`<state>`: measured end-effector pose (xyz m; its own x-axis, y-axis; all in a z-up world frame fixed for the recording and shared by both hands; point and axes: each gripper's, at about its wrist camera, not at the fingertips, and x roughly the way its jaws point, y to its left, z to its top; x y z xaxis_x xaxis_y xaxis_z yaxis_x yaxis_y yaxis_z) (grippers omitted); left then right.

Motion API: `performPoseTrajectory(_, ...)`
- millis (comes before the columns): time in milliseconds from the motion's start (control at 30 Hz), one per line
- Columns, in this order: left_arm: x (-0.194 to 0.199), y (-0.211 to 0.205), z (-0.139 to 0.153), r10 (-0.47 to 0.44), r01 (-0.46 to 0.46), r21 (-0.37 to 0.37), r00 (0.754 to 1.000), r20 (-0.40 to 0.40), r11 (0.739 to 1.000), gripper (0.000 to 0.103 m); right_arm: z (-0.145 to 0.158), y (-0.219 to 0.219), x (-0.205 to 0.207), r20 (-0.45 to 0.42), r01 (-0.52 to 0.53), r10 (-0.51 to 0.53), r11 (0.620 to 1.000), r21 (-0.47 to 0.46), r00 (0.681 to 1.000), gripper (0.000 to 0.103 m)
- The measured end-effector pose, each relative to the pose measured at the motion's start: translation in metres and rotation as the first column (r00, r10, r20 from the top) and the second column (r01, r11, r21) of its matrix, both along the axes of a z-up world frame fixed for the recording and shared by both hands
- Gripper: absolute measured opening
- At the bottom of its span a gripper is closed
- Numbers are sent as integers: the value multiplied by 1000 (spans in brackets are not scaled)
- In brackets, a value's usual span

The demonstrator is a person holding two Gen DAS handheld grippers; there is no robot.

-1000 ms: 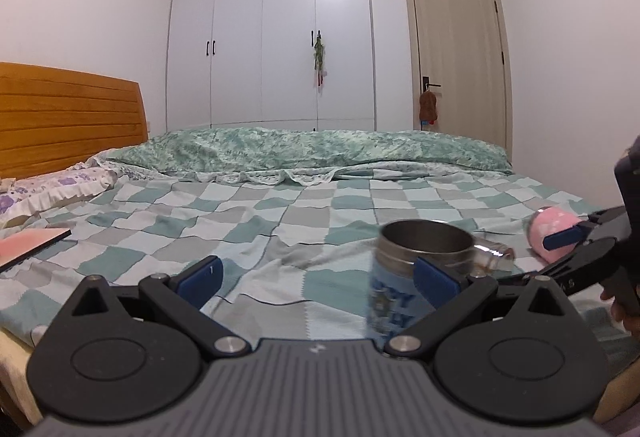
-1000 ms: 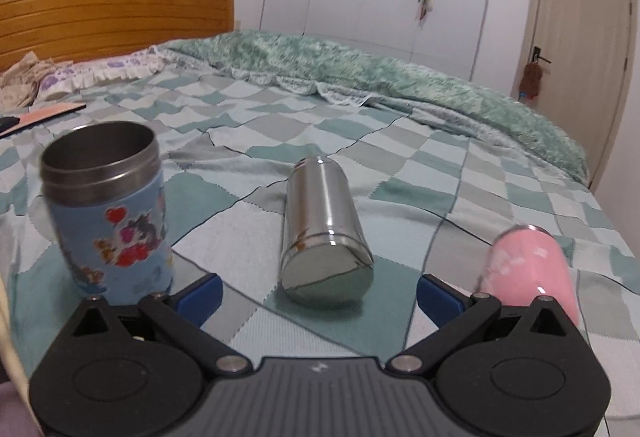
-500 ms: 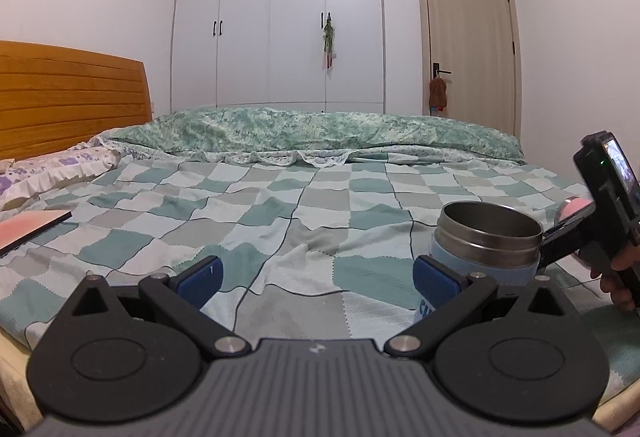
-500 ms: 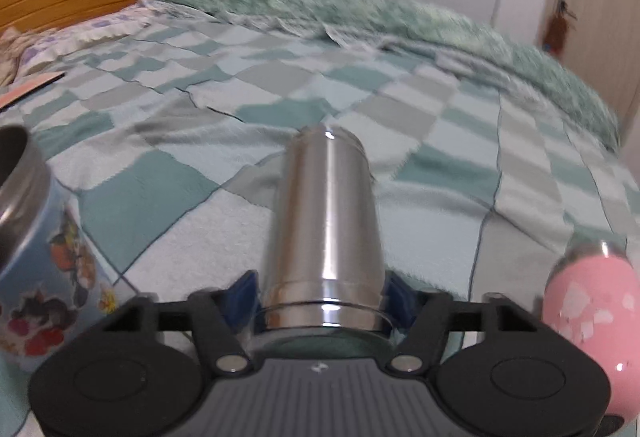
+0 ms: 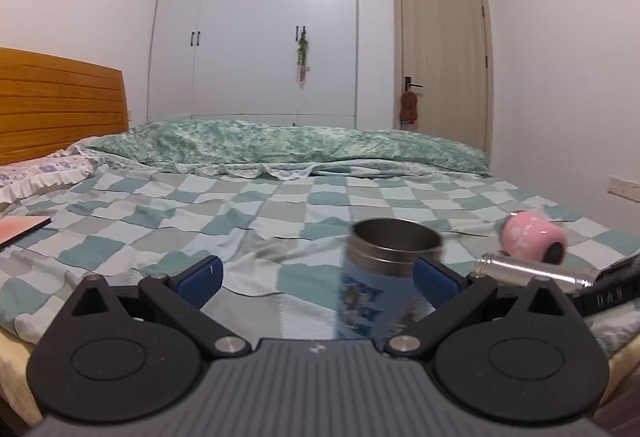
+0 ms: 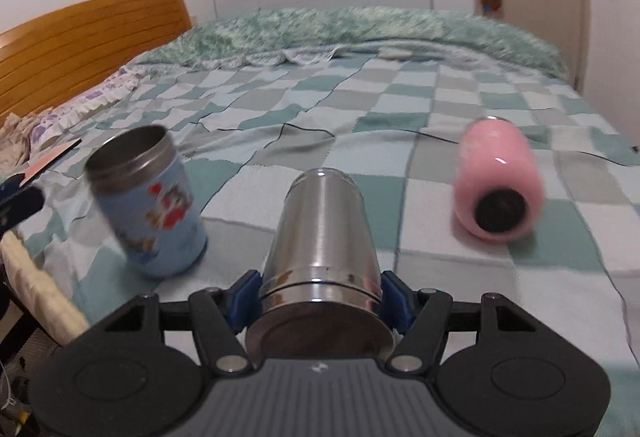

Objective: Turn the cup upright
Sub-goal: 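Lift the silver bottle with the right gripper toward the left gripper, then close the left gripper on the silver bottle while the right gripper releases it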

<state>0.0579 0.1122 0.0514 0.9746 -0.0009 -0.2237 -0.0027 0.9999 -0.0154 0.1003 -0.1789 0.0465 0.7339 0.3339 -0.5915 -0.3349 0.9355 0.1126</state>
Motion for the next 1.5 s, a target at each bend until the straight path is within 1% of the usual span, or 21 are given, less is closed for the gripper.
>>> performPoseTrajectory(167,-15,-23,2,-16,16,0,1000,-18,1000,103,-7,-1,-42,54,59,-60,998,25,997,64)
performPoseTrajectory(267,-23,-35,4,-28,28,-7,999,-27,1000,103,-13,8,-58,93,67,-65,998,-12,994,64)
performPoseTrajectory(400,-34,-51,3,-44,44,-10,998,-41,999,103,-25,22,-62,58,54,-52,998,-24,997,64)
performPoseTrajectory(467,-37,-57,2,-52,52,-5,997,-51,999,103,-25,26,-66,75,54,-51,998,-30,996,64)
performPoseTrajectory(567,-40,-63,1,-58,59,3,996,-70,998,103,-24,24,-65,57,40,-38,999,-19,998,65)
performPoseTrajectory(633,-41,-68,0,-62,63,9,995,-81,998,103,-25,19,-64,35,22,-22,1000,9,999,71)
performPoseTrajectory(667,-41,-71,-1,-63,64,13,994,-87,998,103,-25,14,-65,28,16,-17,999,31,999,88)
performPoseTrajectory(700,-42,-74,-1,-61,63,15,994,-92,998,103,-24,8,-66,28,8,-9,998,65,1000,101)
performPoseTrajectory(833,-39,-86,-1,-77,80,22,990,-117,997,103,-16,-28,-76,72,-21,7,980,198,997,102)
performPoseTrajectory(900,-36,-93,-1,-87,91,23,986,-140,996,103,-10,-46,-81,108,-9,-17,972,233,994,103)
performPoseTrajectory(1000,-27,-107,-2,-113,117,11,978,-177,993,103,-6,-78,-85,163,34,-81,961,275,983,103)
performPoseTrajectory(1067,-17,-120,-1,-130,134,6,969,-208,991,103,-8,-96,-83,176,86,-139,956,281,975,103)
performPoseTrajectory(1133,-7,-132,0,-145,149,1,960,-240,989,103,-13,-111,-77,159,131,-183,947,294,970,103)
performPoseTrajectory(1233,10,-150,1,-162,172,4,938,-305,985,103,-22,-125,-66,137,174,-225,935,308,965,103)
performPoseTrajectory(1333,31,-163,3,-174,179,-21,913,-369,984,103,-30,-129,-57,139,189,-239,935,299,961,103)
performPoseTrajectory(1400,47,-167,3,-163,162,-37,895,-415,986,103,-34,-129,-51,149,187,-239,937,295,960,103)
performPoseTrajectory(1433,54,-170,1,-145,146,-33,886,-441,989,103,-35,-129,-49,154,186,-238,938,291,959,103)
performPoseTrajectory(1500,73,-175,-5,-84,98,1,860,-503,995,103,-36,-127,-47,165,181,-233,942,282,958,103)
